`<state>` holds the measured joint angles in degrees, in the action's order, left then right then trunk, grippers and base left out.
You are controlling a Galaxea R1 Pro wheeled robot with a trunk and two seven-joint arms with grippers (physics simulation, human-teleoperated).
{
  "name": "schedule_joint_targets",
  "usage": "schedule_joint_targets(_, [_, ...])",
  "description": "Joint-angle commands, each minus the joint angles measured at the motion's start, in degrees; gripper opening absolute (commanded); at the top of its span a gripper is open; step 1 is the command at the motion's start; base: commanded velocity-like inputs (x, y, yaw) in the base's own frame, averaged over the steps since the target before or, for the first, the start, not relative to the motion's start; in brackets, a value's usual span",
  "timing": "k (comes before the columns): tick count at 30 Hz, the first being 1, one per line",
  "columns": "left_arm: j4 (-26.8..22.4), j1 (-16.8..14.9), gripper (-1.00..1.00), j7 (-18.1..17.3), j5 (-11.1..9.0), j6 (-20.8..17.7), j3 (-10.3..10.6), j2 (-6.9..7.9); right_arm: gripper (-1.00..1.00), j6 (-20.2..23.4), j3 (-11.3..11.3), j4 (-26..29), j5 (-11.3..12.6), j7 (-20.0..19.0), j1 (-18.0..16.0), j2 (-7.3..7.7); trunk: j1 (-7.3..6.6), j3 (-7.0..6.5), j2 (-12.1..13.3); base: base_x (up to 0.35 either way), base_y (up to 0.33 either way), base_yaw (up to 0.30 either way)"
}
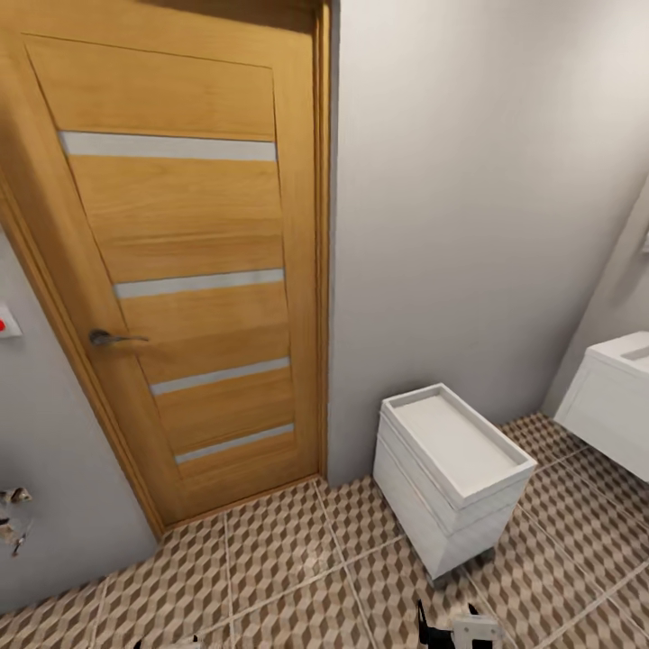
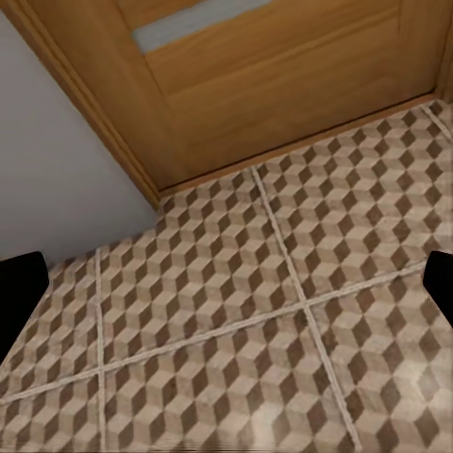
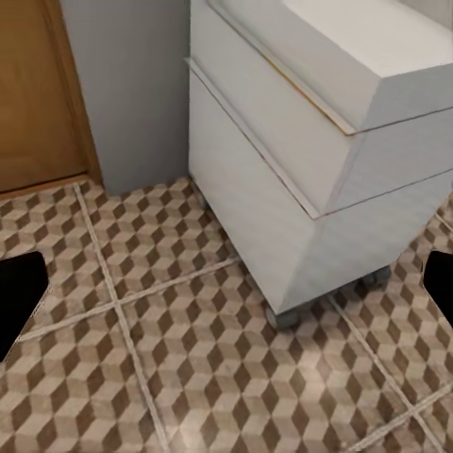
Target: Take the four mousetraps from the cabinet in the bathroom and place them on the bathroom floor. Make sure all four end up on the same floor surface, and ensure that at least two of them are either under or directly next to the same bathroom sink.
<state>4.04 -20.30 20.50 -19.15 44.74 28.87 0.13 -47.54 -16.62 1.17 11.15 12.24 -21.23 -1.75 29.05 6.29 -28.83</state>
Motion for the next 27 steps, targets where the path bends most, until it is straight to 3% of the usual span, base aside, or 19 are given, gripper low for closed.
schedule_joint_targets(1, [0.18, -0.09, 1.0, 0.25, -0.19, 0.19, 0.48, -0.04, 1.0, -0.16, -0.52, -0.03, 0.45, 0.15, -0.04, 0.0, 0.03, 0.11, -0.1, 0.0, 0.0, 0.286])
schedule_joint_targets(27, [0.18, -0.09, 1.0, 0.24, -0.19, 0.18, 0.48, -0.04, 1.0, -0.12, -0.52, -0.03, 0.45, 0.23, -0.04, -0.53, 0.03, 0.11, -0.1, 0.0, 0.0, 0.288])
